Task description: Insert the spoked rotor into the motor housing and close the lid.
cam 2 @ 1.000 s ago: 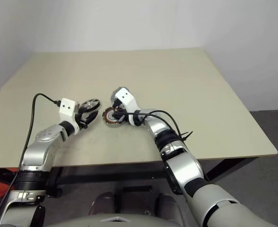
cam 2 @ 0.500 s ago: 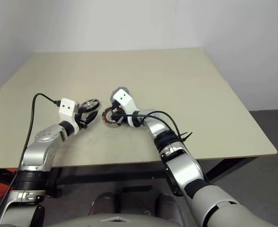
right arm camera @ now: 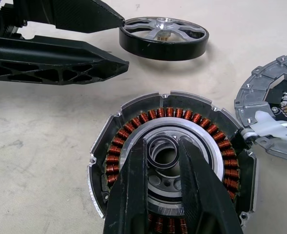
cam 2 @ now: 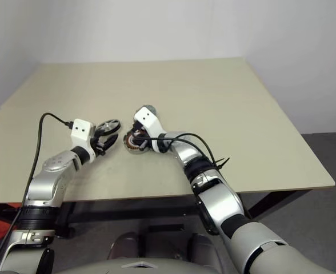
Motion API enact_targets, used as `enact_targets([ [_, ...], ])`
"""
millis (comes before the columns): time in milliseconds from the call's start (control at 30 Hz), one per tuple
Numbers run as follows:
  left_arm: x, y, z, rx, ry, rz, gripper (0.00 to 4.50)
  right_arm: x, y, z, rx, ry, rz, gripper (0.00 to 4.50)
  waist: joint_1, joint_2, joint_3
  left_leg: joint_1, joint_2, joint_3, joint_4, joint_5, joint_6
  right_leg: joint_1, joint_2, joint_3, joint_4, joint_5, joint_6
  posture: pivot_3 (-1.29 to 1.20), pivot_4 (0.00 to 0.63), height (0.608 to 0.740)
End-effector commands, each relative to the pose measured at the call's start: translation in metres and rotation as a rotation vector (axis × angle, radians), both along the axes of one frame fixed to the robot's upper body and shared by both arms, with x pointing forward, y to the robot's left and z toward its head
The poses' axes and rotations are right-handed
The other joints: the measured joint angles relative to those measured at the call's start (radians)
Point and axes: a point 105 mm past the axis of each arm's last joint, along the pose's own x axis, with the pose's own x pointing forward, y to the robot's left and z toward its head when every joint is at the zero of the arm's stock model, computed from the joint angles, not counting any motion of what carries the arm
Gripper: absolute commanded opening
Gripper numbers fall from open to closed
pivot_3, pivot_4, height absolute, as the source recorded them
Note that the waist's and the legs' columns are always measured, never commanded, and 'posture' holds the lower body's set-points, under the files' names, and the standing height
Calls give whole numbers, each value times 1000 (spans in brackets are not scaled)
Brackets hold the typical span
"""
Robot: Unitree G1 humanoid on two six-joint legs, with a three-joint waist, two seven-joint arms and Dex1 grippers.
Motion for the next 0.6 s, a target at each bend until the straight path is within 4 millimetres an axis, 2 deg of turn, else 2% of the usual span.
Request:
enact_targets([
  [33, 1, 1, 14, 8, -49, -2, 3015, 4, 3, 12, 10, -39, 7, 588, 0, 0, 0, 0, 0, 0, 0, 0, 0, 0, 0, 0, 0, 0, 0, 0, 0, 740],
  [600, 0, 2, 11, 5, -44, 5, 3015, 6, -2, 11, -15, -56, 4, 588, 0, 0, 0, 0, 0, 0, 0, 0, 0, 0, 0, 0, 0, 0, 0, 0, 0, 740],
])
